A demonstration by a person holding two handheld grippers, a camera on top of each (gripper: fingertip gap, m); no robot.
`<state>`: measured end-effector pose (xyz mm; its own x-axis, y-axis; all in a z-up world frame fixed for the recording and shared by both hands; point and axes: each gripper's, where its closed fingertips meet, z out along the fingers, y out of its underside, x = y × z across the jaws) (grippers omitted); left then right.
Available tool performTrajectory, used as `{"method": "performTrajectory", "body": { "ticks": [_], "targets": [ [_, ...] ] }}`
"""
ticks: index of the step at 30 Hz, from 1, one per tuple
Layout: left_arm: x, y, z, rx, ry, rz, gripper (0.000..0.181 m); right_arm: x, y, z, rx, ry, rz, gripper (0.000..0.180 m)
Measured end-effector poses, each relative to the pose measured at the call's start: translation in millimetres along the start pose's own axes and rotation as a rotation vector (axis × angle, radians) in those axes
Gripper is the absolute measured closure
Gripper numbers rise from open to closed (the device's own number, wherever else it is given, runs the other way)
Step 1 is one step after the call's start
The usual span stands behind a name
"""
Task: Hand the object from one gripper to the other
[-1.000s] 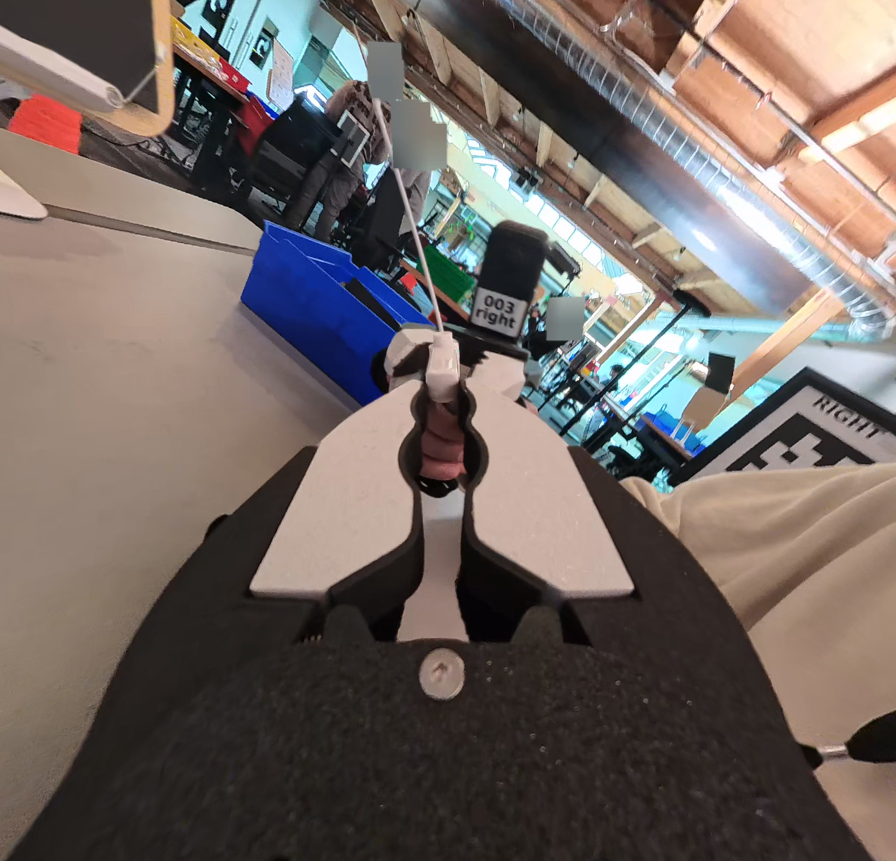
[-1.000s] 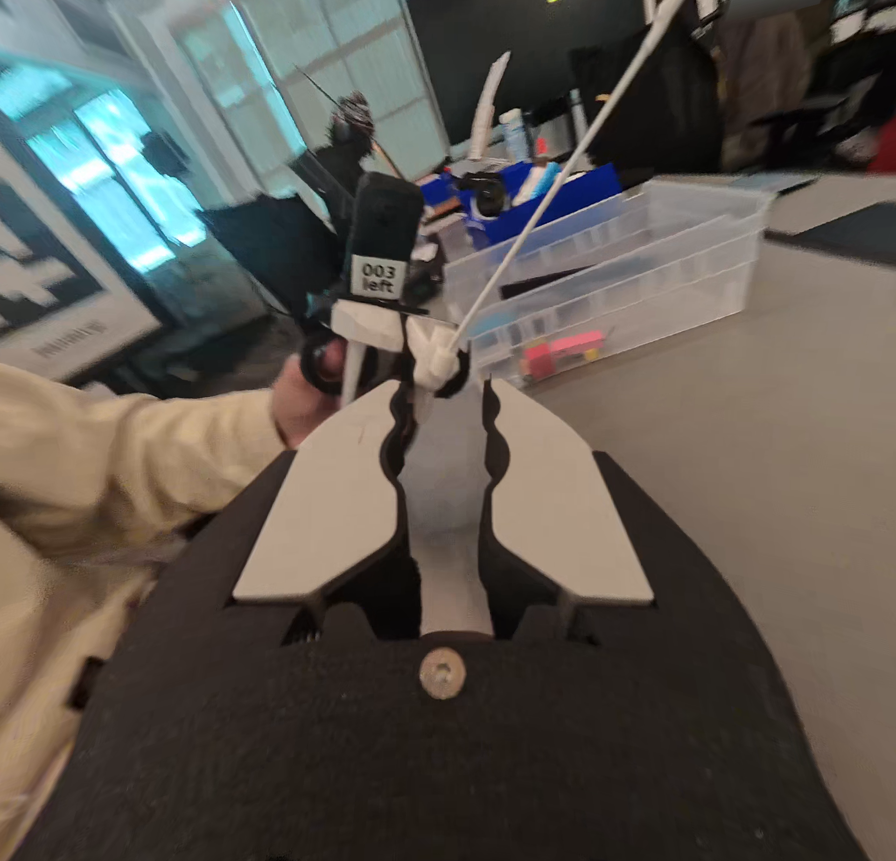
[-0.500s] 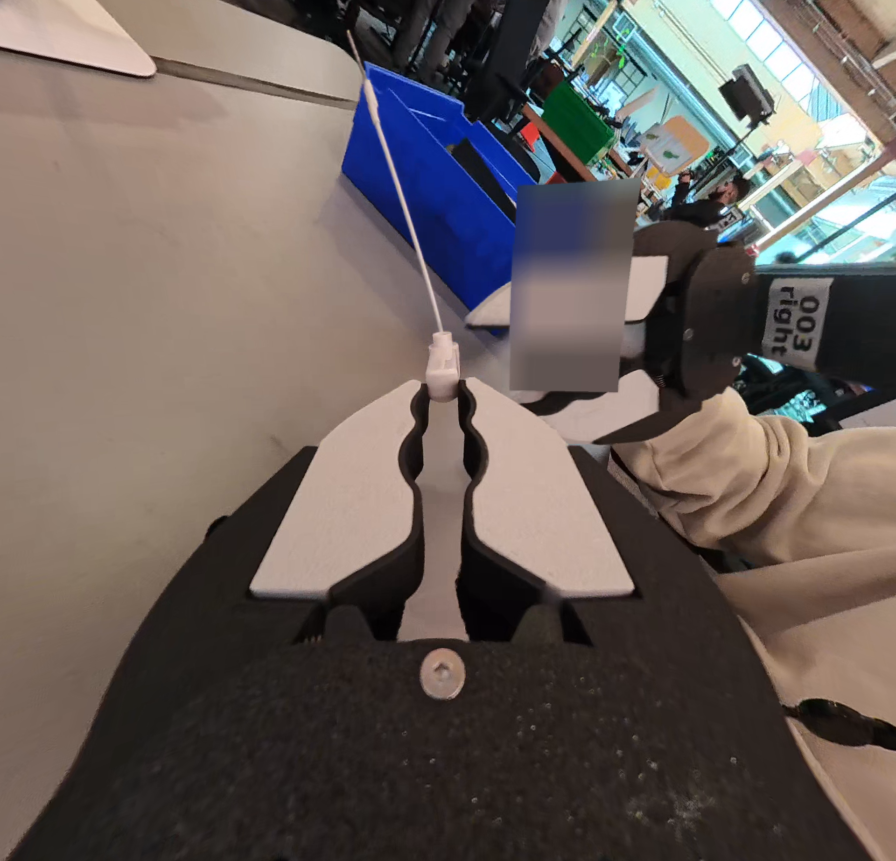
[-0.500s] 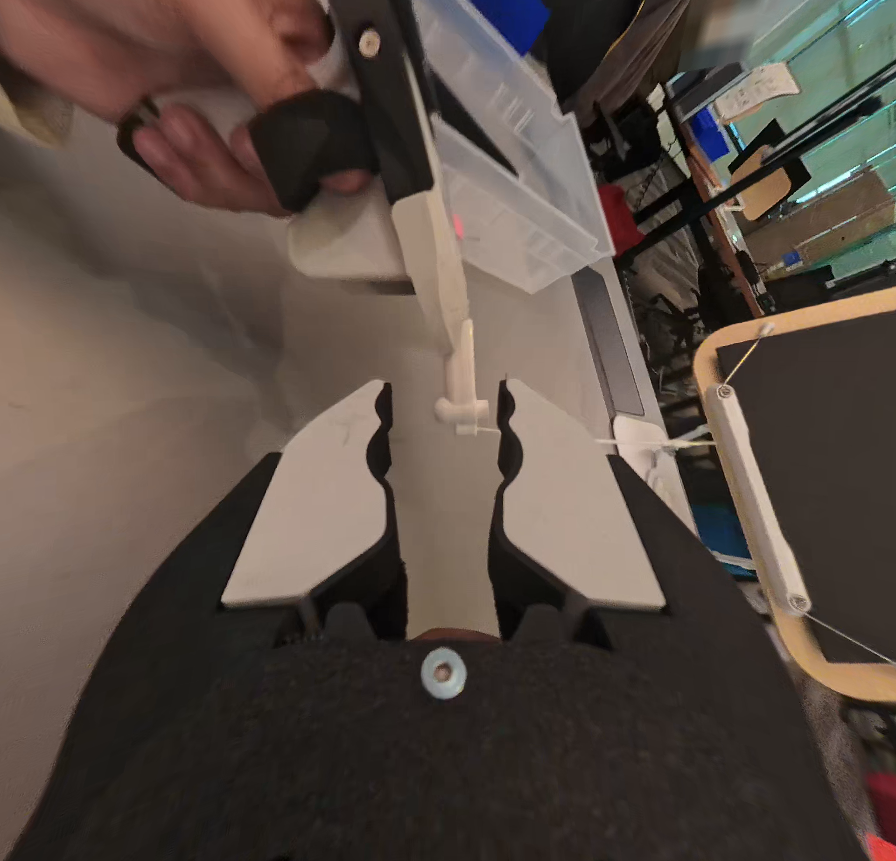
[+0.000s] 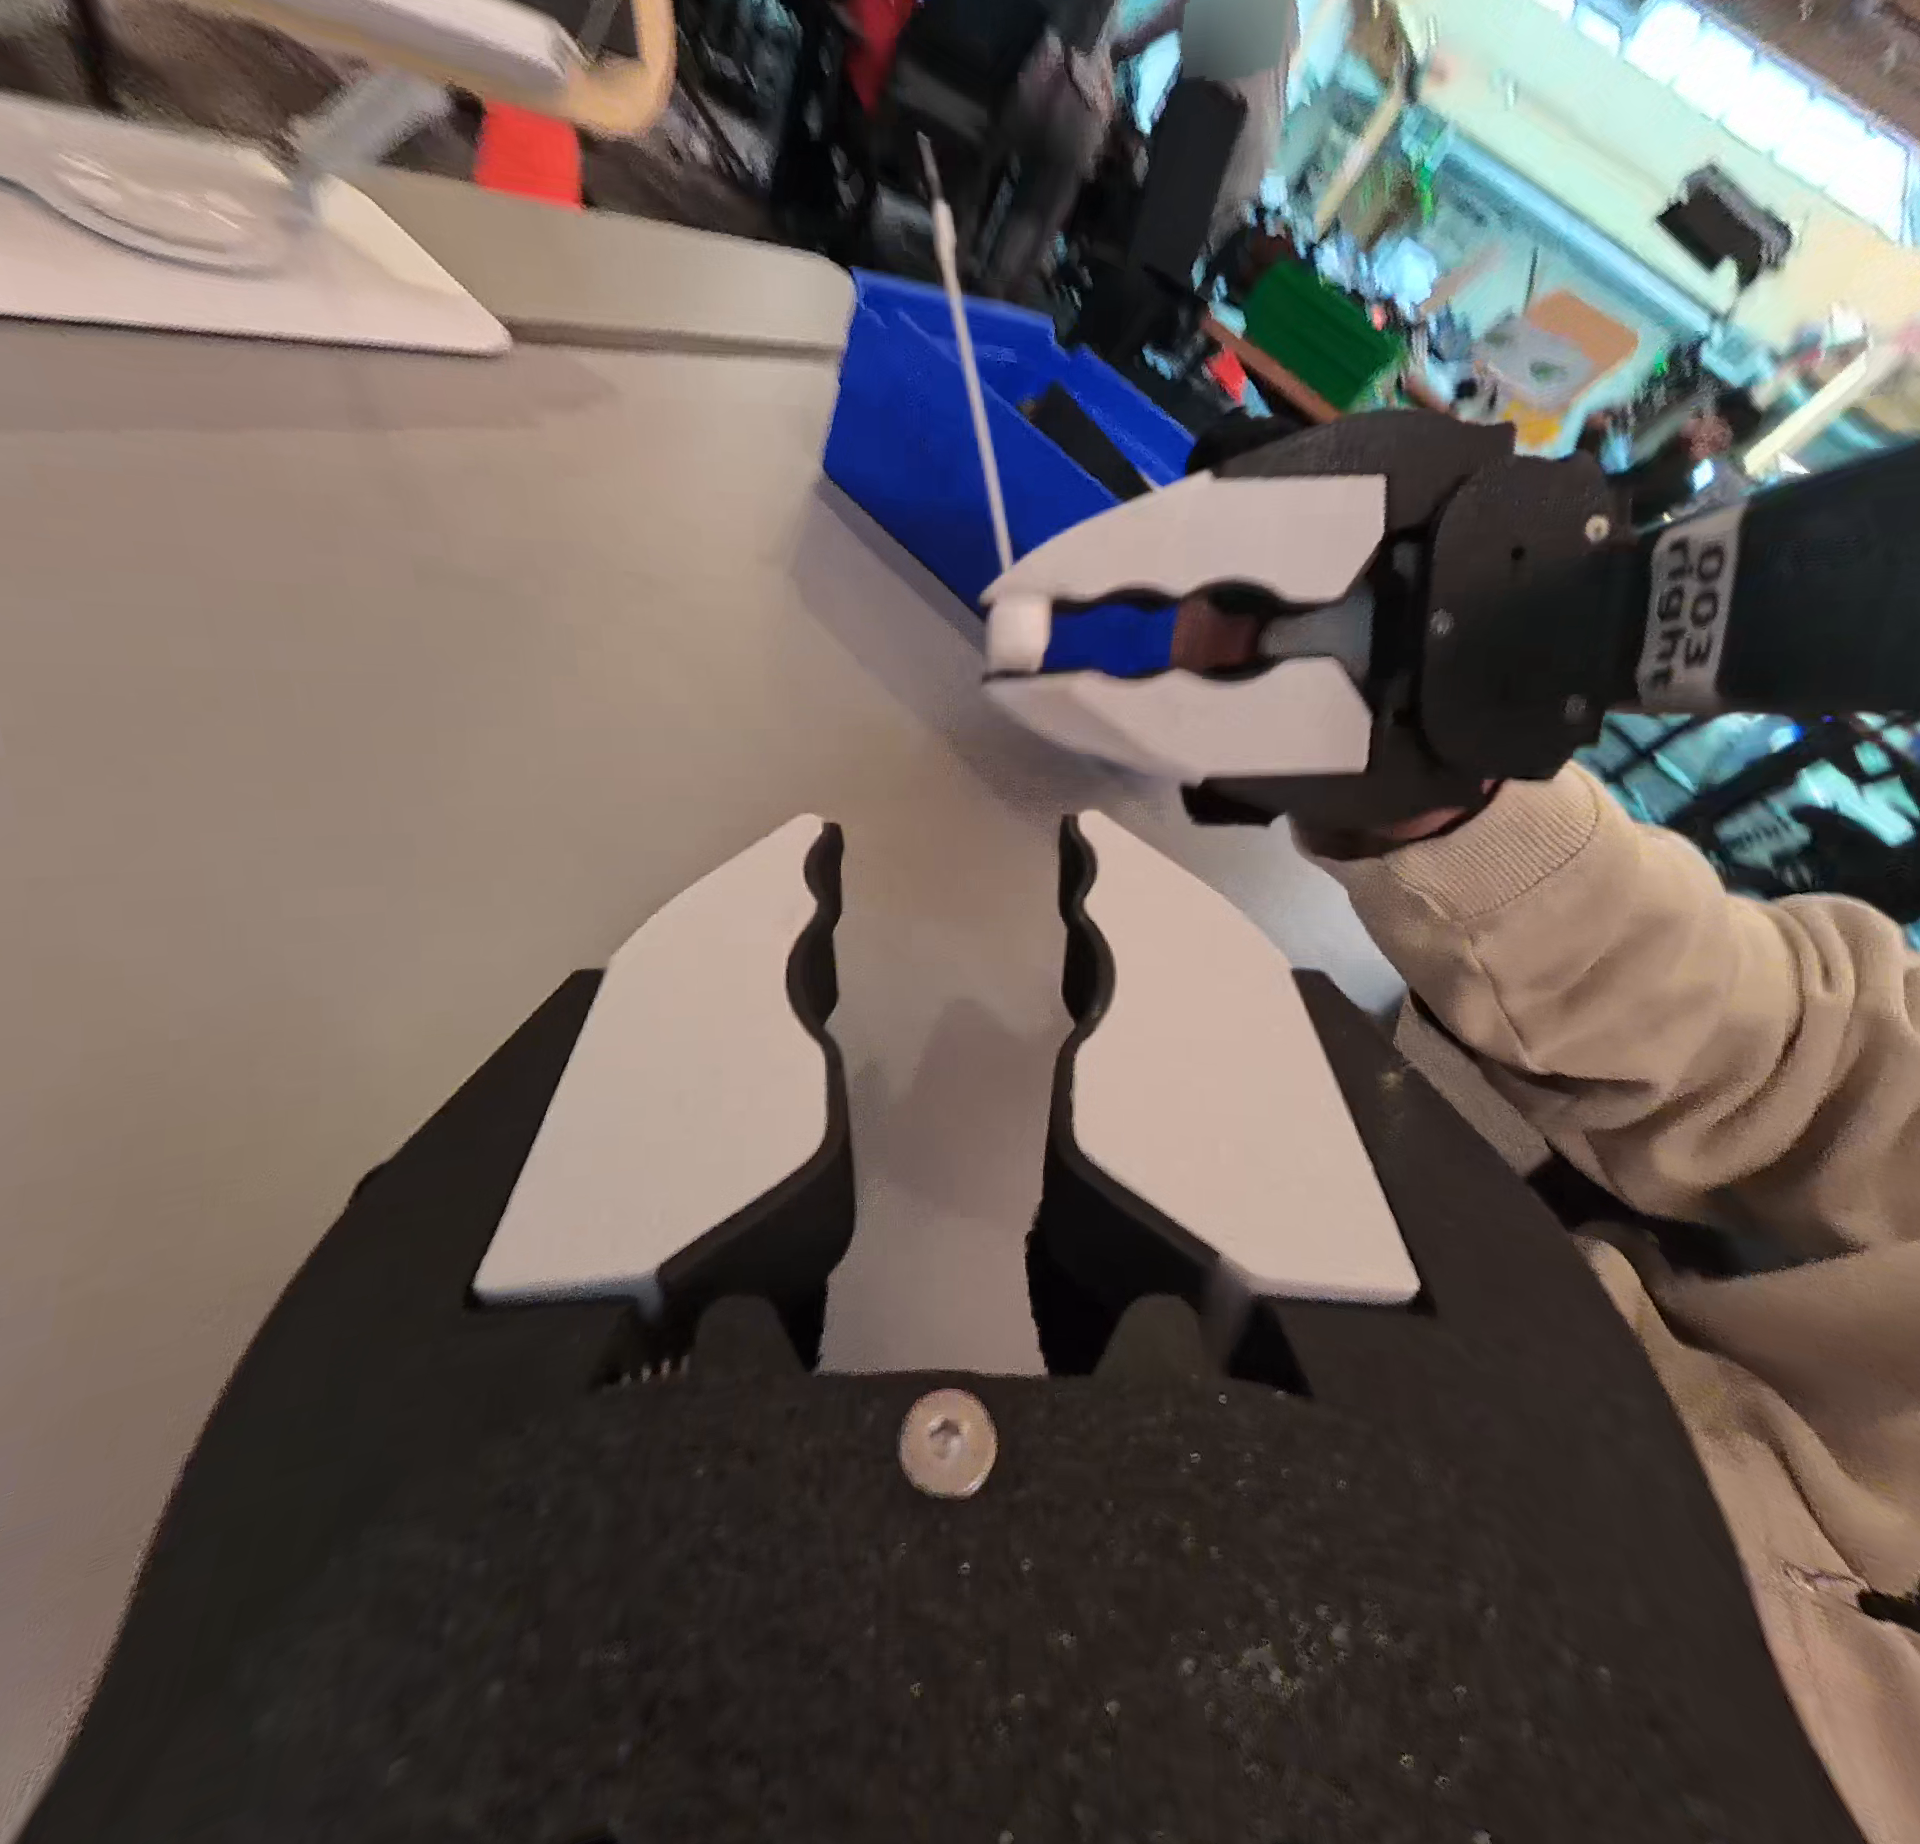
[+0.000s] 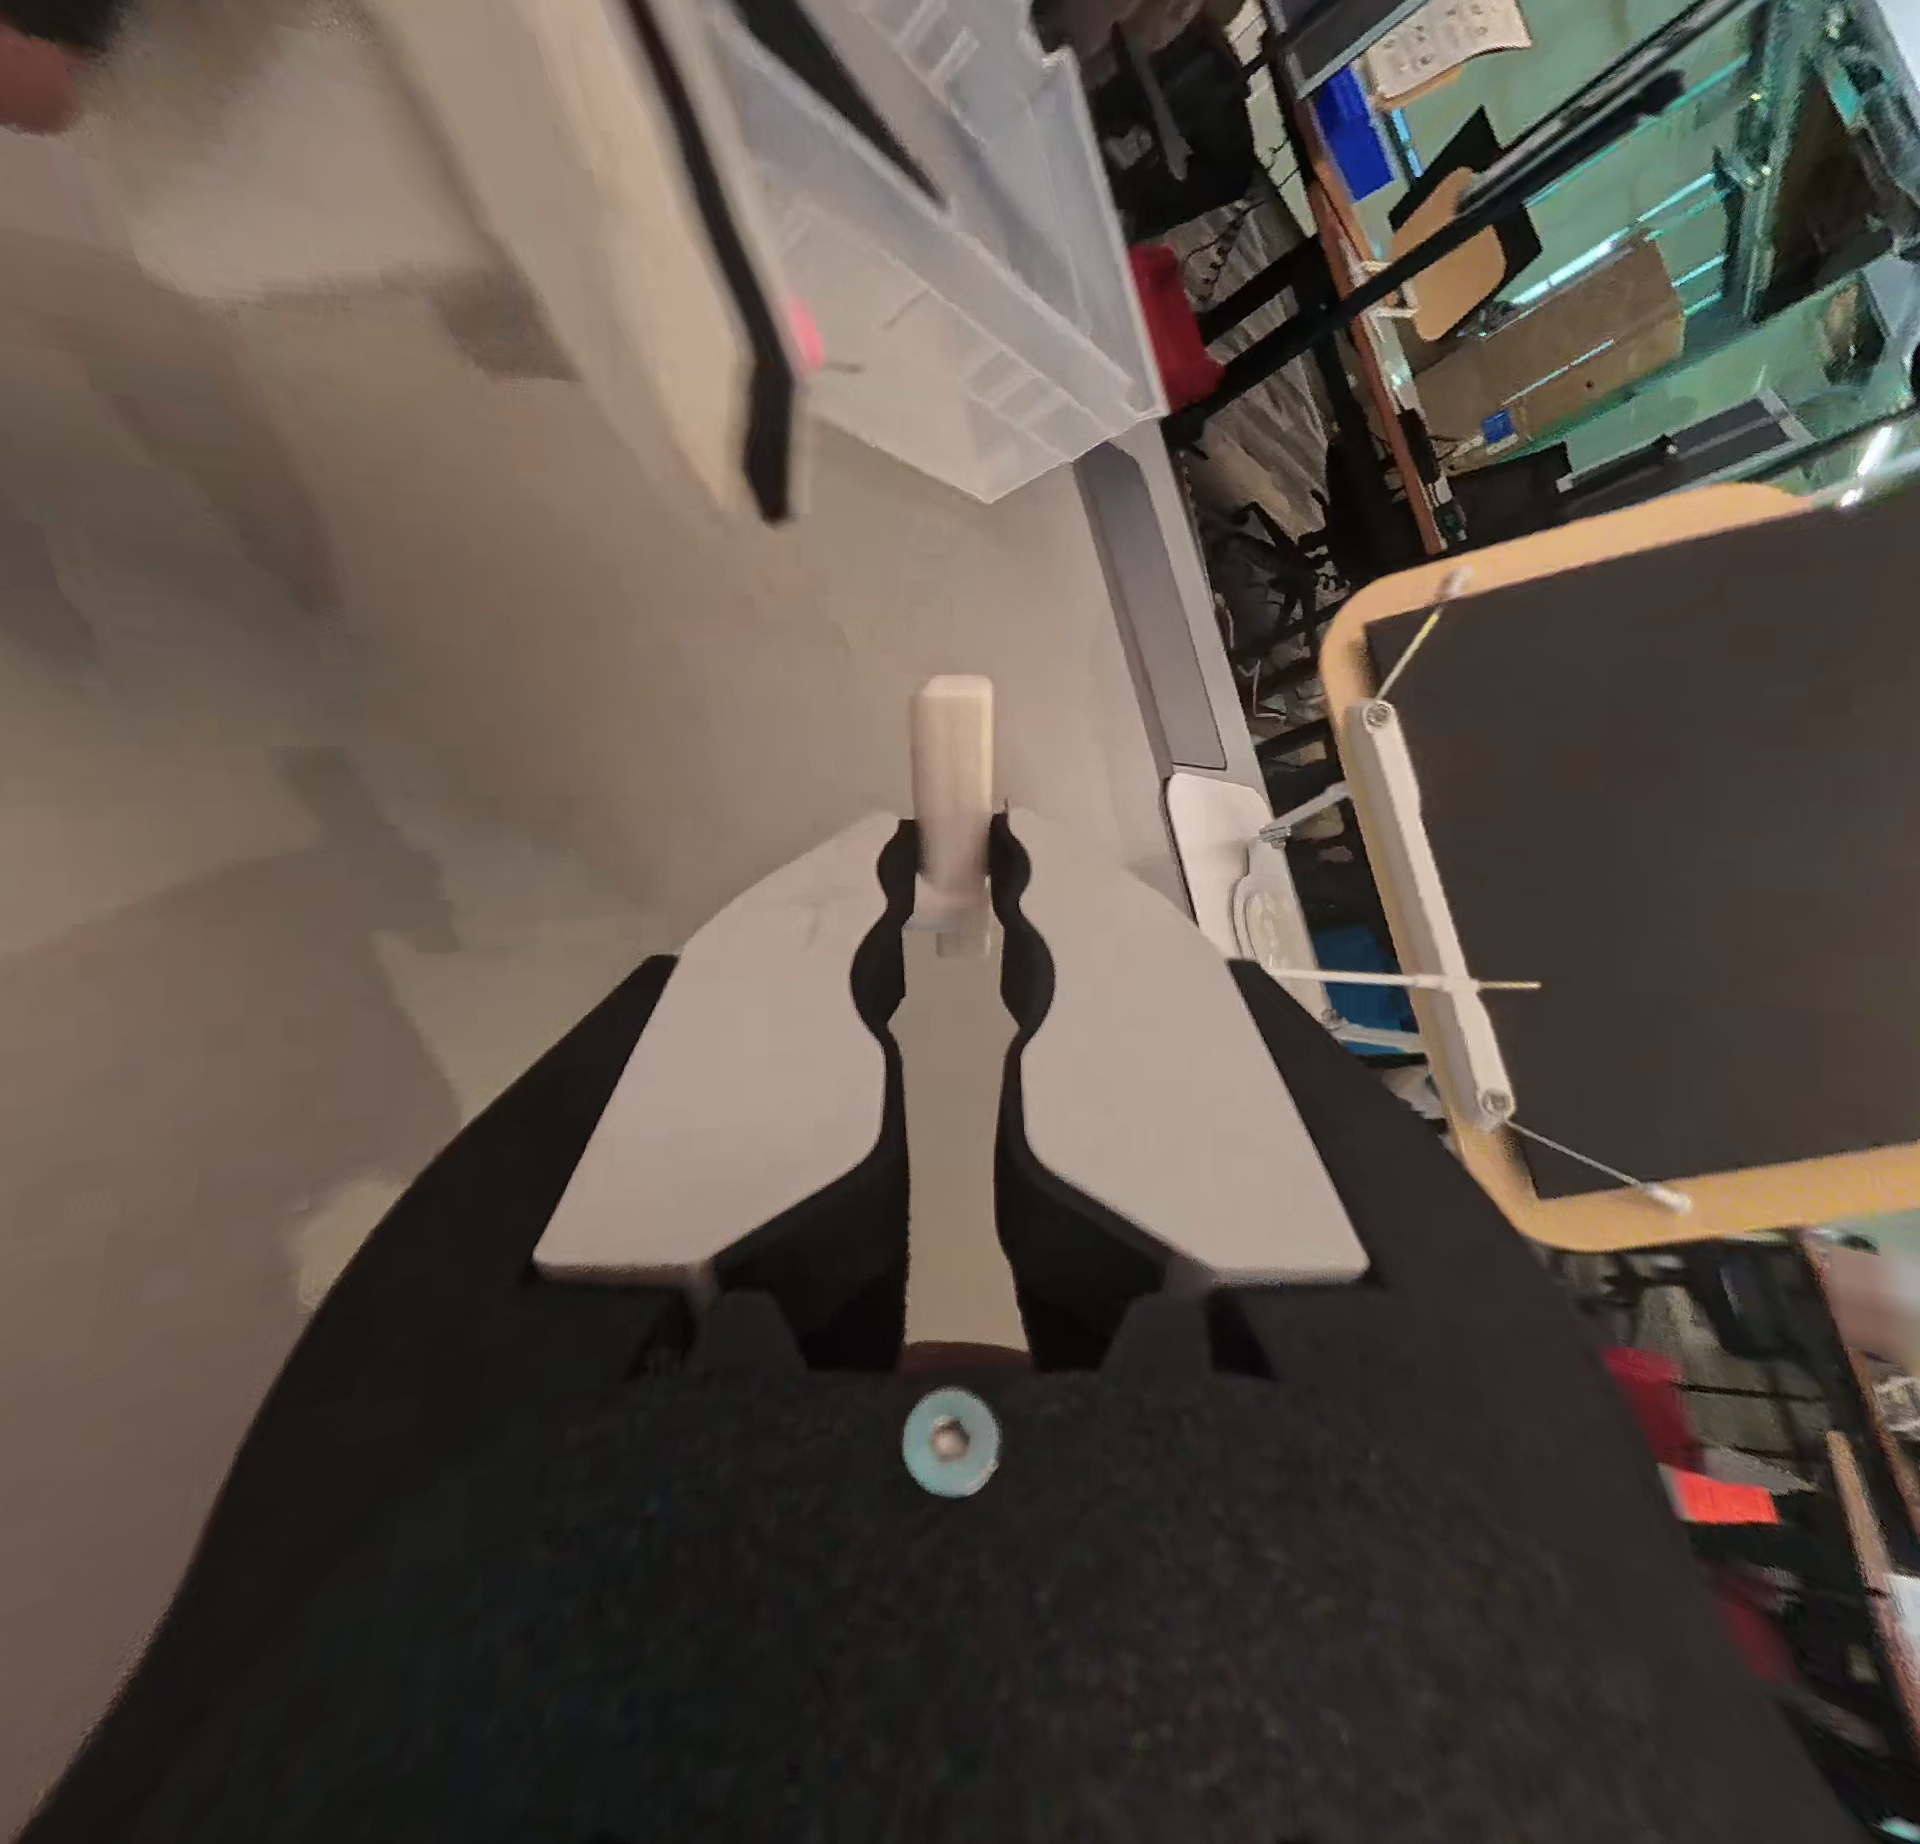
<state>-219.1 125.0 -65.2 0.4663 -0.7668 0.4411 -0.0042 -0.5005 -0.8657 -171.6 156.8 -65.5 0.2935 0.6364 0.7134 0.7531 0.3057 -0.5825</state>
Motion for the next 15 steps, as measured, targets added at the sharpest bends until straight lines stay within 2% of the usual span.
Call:
{"method": "performTrajectory", "body": {
  "ticks": [4,6,9,12,15],
  "targets": [
    [8,7,-39,0.197,-0.045,-0.02,0.141,31,-8,-18,0.143,-0.019,0.279,0.166],
    [12,9,-53,0.235,-0.085,-0.008,0.132,43,-12,-28,0.262,-0.089,0.476,0.166],
    [18,9,-62,0.254,-0.108,0.051,0.138,57,-14,-41,0.417,-0.211,0.713,0.166],
    [18,16,-56,0.203,-0.093,0.072,0.138,69,-11,-49,0.49,-0.266,0.828,0.166],
    [20,22,-50,0.167,-0.064,0.066,0.141,78,-2,-54,0.481,-0.235,0.82,0.166]
  ]
}}
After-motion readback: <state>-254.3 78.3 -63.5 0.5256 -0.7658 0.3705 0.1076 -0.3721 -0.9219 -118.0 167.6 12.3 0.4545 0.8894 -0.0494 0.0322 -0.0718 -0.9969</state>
